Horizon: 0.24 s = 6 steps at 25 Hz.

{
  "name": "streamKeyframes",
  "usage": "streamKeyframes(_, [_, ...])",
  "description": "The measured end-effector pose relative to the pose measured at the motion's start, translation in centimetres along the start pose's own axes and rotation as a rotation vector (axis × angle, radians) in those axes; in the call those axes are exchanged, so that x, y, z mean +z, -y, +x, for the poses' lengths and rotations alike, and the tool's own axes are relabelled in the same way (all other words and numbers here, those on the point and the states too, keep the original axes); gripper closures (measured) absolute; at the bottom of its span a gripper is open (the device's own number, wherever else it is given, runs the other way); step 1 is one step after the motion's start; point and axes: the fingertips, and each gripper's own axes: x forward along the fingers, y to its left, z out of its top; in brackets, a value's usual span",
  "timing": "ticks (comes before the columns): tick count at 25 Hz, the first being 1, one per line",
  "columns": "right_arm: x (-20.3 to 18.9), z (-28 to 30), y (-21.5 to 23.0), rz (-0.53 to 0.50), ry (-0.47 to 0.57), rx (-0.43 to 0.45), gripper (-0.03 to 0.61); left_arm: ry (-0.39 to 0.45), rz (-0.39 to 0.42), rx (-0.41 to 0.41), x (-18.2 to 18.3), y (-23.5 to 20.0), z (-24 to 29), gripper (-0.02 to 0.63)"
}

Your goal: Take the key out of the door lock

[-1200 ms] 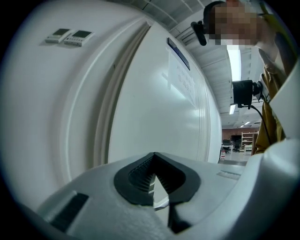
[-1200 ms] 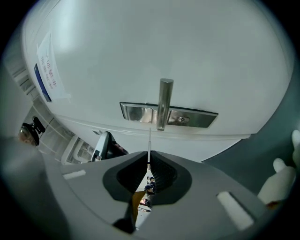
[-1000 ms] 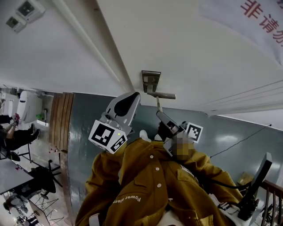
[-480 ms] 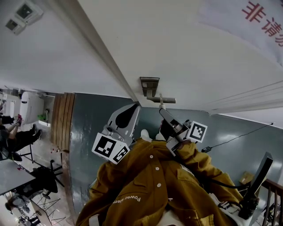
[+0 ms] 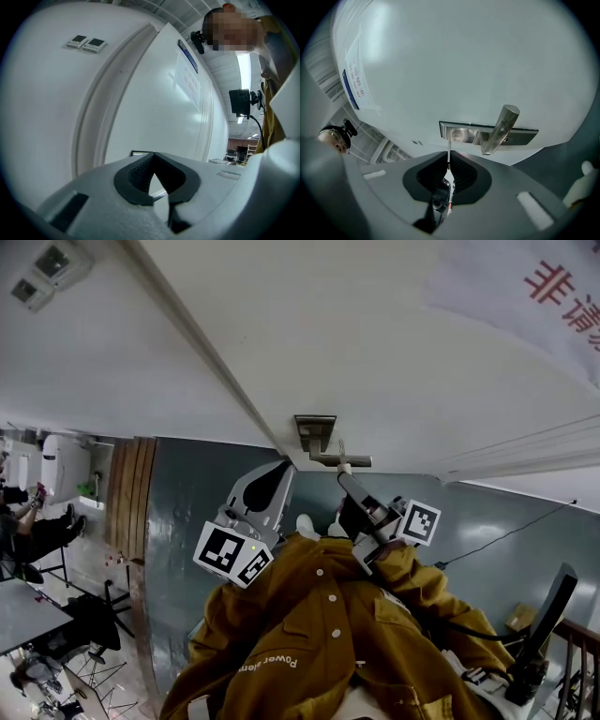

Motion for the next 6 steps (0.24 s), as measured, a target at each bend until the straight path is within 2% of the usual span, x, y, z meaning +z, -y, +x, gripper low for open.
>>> streamKeyframes(6, [-0.13,0.06,0.06,-0.004,0.004,-0.004,0.551,0.004,-0.007,-0.005,-0.05,-0.19,-0.06,0.612])
